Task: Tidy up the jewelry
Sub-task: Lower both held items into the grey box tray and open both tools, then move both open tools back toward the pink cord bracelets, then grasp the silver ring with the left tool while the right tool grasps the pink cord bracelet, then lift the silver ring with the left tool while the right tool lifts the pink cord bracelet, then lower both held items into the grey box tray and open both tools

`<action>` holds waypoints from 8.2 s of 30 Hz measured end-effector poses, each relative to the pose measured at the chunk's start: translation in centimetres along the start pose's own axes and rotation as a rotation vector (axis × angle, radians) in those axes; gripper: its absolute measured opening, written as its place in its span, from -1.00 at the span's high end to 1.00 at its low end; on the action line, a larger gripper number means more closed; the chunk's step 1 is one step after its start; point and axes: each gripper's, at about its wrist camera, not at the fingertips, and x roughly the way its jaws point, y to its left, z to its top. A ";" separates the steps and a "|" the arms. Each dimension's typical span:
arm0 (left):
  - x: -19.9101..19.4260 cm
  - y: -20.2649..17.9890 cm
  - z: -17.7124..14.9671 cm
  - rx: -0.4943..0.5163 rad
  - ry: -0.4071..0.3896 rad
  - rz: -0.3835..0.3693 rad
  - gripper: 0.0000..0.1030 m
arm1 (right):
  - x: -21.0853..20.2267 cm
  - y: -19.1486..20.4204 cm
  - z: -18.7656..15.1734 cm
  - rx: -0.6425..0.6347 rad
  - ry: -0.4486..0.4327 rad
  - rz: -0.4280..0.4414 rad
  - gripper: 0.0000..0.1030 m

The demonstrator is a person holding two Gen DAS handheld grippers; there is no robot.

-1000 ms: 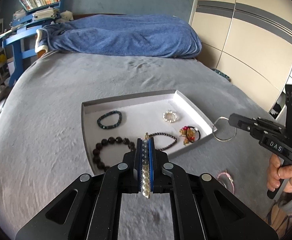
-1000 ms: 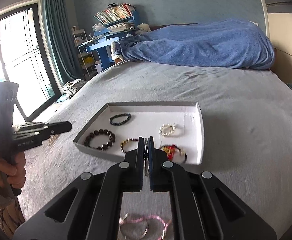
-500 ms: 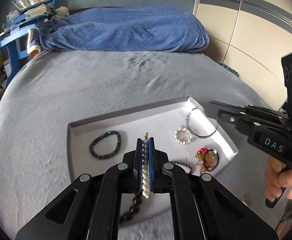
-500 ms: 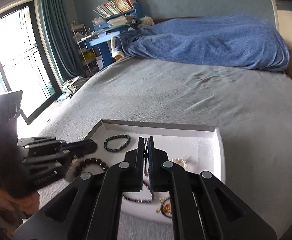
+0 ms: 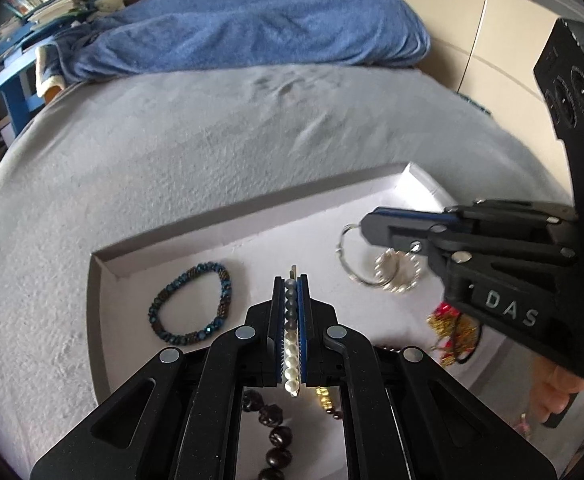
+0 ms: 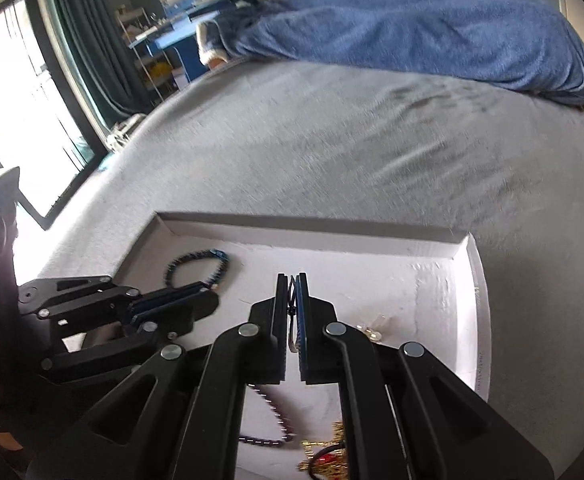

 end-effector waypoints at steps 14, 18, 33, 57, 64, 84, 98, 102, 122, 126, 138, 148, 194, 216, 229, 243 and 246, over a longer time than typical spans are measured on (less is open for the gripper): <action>0.5 0.7 -1.1 0.000 0.023 0.058 0.26 | 0.1 -1.7 -1.1 -0.019 0.004 -0.107 0.87; -0.9 0.7 -1.3 0.005 -0.025 0.061 0.03 | -0.9 -2.0 -1.6 -0.008 -0.042 -0.095 0.50; -6.6 0.3 -2.8 -0.002 -0.183 0.103 -0.71 | -6.8 -2.4 -5.2 0.012 -0.173 -0.084 -0.43; -11.3 -1.0 -14.0 -0.162 -0.200 0.017 -0.83 | -14.0 -3.2 -17.5 0.089 -0.235 -0.153 -0.87; -10.9 -3.0 -16.0 -0.130 -0.159 -0.014 -0.83 | -14.1 -4.0 -20.1 0.133 -0.203 -0.188 -0.87; -10.9 -8.6 -17.1 -0.012 -0.110 -0.123 -0.81 | -13.3 -1.5 -22.5 0.032 -0.102 -0.168 -0.20; -9.0 -12.7 -15.6 0.138 -0.047 -0.135 -0.75 | -12.7 -2.0 -22.9 0.044 -0.060 -0.174 0.43; -8.0 -13.8 -15.1 0.182 -0.019 -0.135 -0.73 | -12.8 -2.1 -22.9 0.047 -0.061 -0.171 0.52; -6.2 -14.7 -15.2 0.233 0.037 -0.158 0.11 | -12.8 -2.4 -23.1 0.067 -0.060 -0.162 0.67; -7.3 -13.0 -14.8 0.144 -0.026 -0.182 0.12 | -12.7 -2.2 -23.0 0.054 -0.060 -0.164 0.75; -9.5 -6.7 -14.0 -0.047 -0.101 -0.122 0.12 | -13.1 -1.7 -23.1 0.026 -0.092 -0.167 0.95; -10.1 -4.3 -16.7 -0.069 -0.066 -0.089 0.12 | -14.7 -1.6 -22.7 0.046 -0.186 -0.127 0.97; -9.2 -6.1 -17.3 0.058 -0.001 -0.007 0.07 | -13.8 0.4 -21.7 -0.019 -0.152 -0.076 0.89; -13.0 -3.7 -9.2 0.029 -0.158 -0.014 0.07 | -18.8 2.3 -10.3 -0.103 -0.359 -0.022 0.91; -9.3 -1.0 -3.6 0.000 -0.135 -0.009 0.07 | -15.0 2.9 -3.8 -0.138 -0.331 -0.035 0.91; -0.5 -0.7 -1.4 0.015 0.013 0.012 0.07 | -4.8 0.5 -0.8 -0.118 -0.155 -0.103 0.91; 0.4 -1.0 -1.6 0.021 0.035 0.011 0.06 | -3.3 -0.4 -1.2 -0.116 -0.117 -0.129 0.91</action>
